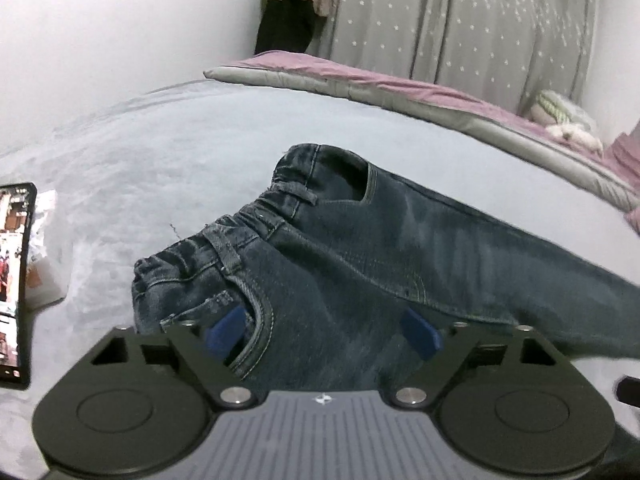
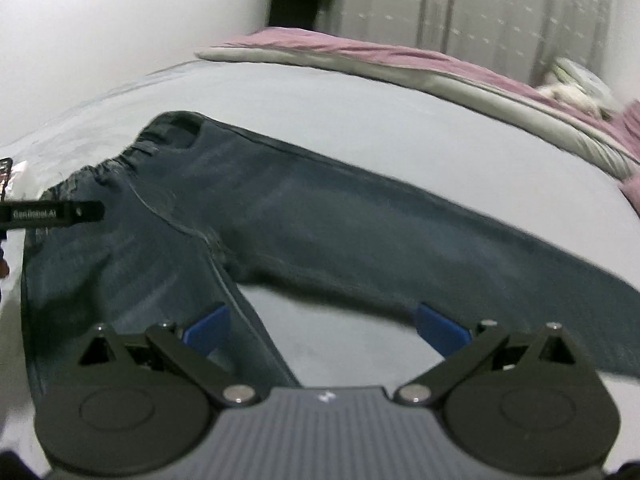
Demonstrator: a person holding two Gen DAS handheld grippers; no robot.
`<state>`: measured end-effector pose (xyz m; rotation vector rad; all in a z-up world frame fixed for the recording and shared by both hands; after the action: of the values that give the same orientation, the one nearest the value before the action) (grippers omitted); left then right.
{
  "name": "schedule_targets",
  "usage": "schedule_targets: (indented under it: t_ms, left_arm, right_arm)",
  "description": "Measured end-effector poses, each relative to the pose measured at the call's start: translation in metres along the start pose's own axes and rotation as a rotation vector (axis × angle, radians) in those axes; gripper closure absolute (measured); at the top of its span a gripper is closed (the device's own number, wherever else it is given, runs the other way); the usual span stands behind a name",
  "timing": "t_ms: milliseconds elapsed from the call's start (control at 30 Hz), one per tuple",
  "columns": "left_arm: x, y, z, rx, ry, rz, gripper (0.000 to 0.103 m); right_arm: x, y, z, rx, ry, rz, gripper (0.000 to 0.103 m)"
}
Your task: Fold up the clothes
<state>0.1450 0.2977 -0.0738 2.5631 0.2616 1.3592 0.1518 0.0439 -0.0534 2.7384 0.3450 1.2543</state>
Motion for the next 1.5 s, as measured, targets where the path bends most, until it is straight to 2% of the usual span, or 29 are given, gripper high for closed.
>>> schedule_targets:
  t_ms: [233,500,867,1200,1500]
  left_arm:
    - [0.003,-0.004,0.007,0.016,0.029,-0.022,0.031]
    - [0.002,-0.006,0.014,0.043,0.037,0.006,0.032]
    - [-0.001,-0.007,0.024,0.070,0.006,0.017,0.032]
    - [-0.002,-0.007,0.029,0.085,-0.012,0.024,0.032]
    - [-0.004,-0.007,0.031,0.096,-0.023,0.036,0.032]
  right_arm:
    - [0.049,-0.021,0.043,0.070,0.040,-0.026,0.000]
    - [0.084,-0.038,0.096,0.080,0.060,-0.086,0.000]
    - [0.111,-0.042,0.165,0.067,0.043,-0.112,0.000]
    - [0.119,-0.031,0.206,0.058,0.001,-0.108,0.000]
    - [0.116,-0.018,0.231,0.123,-0.057,-0.038,0.000]
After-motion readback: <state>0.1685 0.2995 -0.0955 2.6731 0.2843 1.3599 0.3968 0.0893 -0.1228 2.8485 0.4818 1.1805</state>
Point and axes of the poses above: each gripper's, at about its wrist camera, not at the fingertips, and z roughly the way its jaws point, y to its right, x to its top, the point moved 2 cm from there along z, roughly the way its jaws point, and after that the axes turned 12 degrees about -x, right-handed, at the moved point
